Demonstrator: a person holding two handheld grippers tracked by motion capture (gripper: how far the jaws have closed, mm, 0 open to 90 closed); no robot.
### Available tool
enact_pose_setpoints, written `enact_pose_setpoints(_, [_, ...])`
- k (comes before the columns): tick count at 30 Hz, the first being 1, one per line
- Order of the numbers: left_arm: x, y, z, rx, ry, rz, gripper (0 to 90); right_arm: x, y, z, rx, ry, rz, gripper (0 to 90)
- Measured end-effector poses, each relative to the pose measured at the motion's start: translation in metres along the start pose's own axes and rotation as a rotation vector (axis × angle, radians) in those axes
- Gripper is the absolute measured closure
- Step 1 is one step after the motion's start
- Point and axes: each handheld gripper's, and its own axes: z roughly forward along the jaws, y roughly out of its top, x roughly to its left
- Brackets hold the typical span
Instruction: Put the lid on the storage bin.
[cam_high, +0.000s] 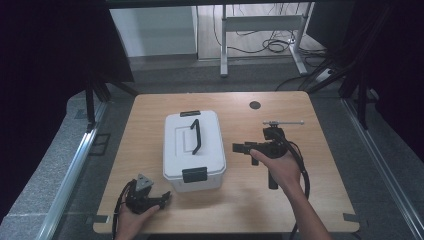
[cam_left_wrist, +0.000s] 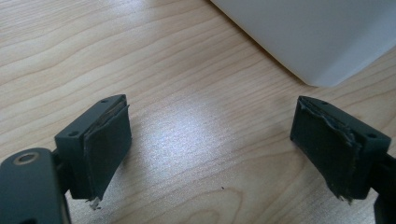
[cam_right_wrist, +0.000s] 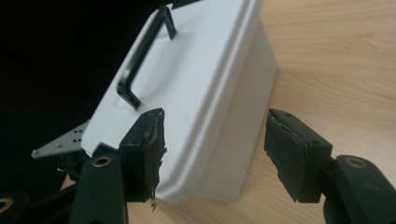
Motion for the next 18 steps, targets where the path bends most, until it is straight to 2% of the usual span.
enact_pose_setpoints(4, [0.0, 0.0, 0.0, -0.002, -0.001, -0.002, 12.2, -0.011, -0.012, -0.005, -0.008, -0.001, 0.011, 37.7])
enact_pose_setpoints(5, [0.0, 0.0, 0.0, -0.002, 0.0, -0.002, 12.2, -0.019, -0.02, -0.008, -0.011, -0.002, 0.026, 37.5])
enact_pose_setpoints(8, [0.0, 0.0, 0.0, -0.002, 0.0, -0.002, 12.2, -0.027, -0.029, -0.01, -0.014, -0.005, 0.036, 37.5])
enact_pose_setpoints(11, [0.0, 0.0, 0.0, 0.0, -0.003, 0.001, 12.2, -0.04, -0.046, -0.014, -0.004, -0.013, 0.058, 37.4])
enact_pose_setpoints(15, [0.0, 0.0, 0.0, 0.0, -0.004, 0.001, 12.0, -0.051, -0.059, -0.014, 0.006, -0.012, 0.076, 37.4])
enact_pose_setpoints(18, [0.0, 0.0, 0.0, 0.0, -0.003, 0.001, 12.1, -0.055, -0.063, -0.013, 0.009, -0.01, 0.083, 37.4])
